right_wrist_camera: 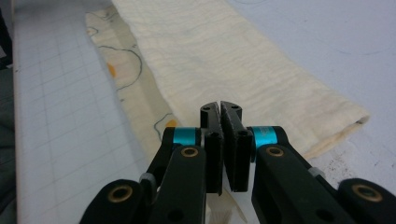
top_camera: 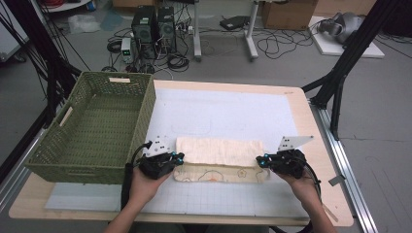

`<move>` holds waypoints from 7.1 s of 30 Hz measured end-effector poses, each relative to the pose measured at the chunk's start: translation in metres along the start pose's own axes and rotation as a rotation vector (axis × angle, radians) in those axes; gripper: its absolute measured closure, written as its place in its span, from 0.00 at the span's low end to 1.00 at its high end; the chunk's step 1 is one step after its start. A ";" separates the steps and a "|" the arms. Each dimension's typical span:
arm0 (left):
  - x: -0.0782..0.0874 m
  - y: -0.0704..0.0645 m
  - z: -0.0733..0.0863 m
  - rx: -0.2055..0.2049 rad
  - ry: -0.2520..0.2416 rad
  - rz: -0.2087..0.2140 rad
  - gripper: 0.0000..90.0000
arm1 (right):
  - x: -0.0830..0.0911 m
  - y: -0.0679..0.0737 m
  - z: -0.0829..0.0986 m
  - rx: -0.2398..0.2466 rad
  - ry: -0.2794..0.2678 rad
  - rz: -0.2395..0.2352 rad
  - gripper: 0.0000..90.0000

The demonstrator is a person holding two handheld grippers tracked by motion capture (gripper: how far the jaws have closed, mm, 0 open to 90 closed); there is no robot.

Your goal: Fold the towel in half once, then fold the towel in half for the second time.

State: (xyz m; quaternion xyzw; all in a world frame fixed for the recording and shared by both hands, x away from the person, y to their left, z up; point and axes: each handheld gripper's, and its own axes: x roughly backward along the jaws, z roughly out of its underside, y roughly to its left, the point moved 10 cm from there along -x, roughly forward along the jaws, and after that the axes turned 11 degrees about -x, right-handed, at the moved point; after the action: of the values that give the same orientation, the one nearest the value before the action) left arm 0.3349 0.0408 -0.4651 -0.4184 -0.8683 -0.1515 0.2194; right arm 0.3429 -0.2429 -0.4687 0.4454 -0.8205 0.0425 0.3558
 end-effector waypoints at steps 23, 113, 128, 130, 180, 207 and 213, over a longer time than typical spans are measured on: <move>-0.007 -0.018 0.038 -0.006 0.121 0.051 0.86 | -0.017 0.008 0.035 -0.014 0.121 -0.029 0.82; -0.001 0.010 0.006 -0.030 -0.026 -0.067 0.78 | -0.021 -0.002 -0.003 0.013 -0.001 0.042 0.84; -0.060 0.050 0.013 0.120 0.140 -0.175 0.97 | -0.059 -0.048 -0.022 -0.083 0.075 0.114 0.94; -0.061 0.053 0.020 0.111 0.182 -0.197 0.98 | -0.061 -0.054 -0.015 -0.094 0.111 0.131 0.94; -0.051 0.073 -0.022 0.130 -0.015 -0.225 0.95 | -0.010 -0.069 -0.034 -0.171 -0.070 0.095 0.95; -0.019 0.018 0.015 0.023 -0.006 -0.149 0.93 | 0.001 -0.015 0.013 -0.105 -0.012 -0.009 0.95; -0.017 0.005 0.028 0.038 0.044 -0.110 0.90 | -0.006 -0.010 0.034 -0.108 0.057 -0.018 0.94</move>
State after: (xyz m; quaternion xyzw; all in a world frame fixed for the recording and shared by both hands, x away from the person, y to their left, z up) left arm 0.3415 0.0453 -0.4978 -0.3622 -0.8878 -0.1560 0.2375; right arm 0.3344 -0.2577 -0.4999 0.4314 -0.8071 0.0078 0.4031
